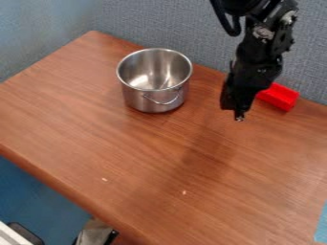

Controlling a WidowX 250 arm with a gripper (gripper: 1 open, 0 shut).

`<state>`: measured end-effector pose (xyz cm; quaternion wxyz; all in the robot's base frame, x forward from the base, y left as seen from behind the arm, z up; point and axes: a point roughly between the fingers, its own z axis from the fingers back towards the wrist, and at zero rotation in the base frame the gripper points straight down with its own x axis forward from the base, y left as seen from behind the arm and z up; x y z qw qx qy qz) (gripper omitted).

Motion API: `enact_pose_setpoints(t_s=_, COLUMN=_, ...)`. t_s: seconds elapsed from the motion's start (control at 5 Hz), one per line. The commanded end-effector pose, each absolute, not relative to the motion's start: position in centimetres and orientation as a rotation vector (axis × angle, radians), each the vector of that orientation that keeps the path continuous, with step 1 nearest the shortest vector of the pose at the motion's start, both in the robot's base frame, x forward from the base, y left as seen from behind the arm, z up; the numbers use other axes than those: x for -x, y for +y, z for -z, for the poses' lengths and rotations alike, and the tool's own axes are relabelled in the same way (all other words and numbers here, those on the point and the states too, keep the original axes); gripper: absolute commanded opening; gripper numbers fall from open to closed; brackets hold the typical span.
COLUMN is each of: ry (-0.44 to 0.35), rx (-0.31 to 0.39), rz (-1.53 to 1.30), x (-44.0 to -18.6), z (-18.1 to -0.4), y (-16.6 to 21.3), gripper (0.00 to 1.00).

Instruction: Put the red object in the metal pot

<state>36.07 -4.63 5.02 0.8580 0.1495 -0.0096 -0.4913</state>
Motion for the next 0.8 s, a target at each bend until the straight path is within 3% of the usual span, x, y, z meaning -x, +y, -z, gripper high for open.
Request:
enact_pose_setpoints(t_s=0.0, ry=-0.06, rx=-0.375, rz=0.959, x=-36.8, z=-7.9, y=-3.0, gripper=0.0)
enact_pose_setpoints(t_s=0.4, ry=-0.007, rx=-0.398, rz=0.902, x=-35.2, z=-12.3, y=2.1, gripper=0.0)
enact_pose_setpoints(t_s=0.6, ry=-0.069, rx=-0.43, rz=0.914, x=-35.6, z=-12.0, y=5.2, gripper=0.0)
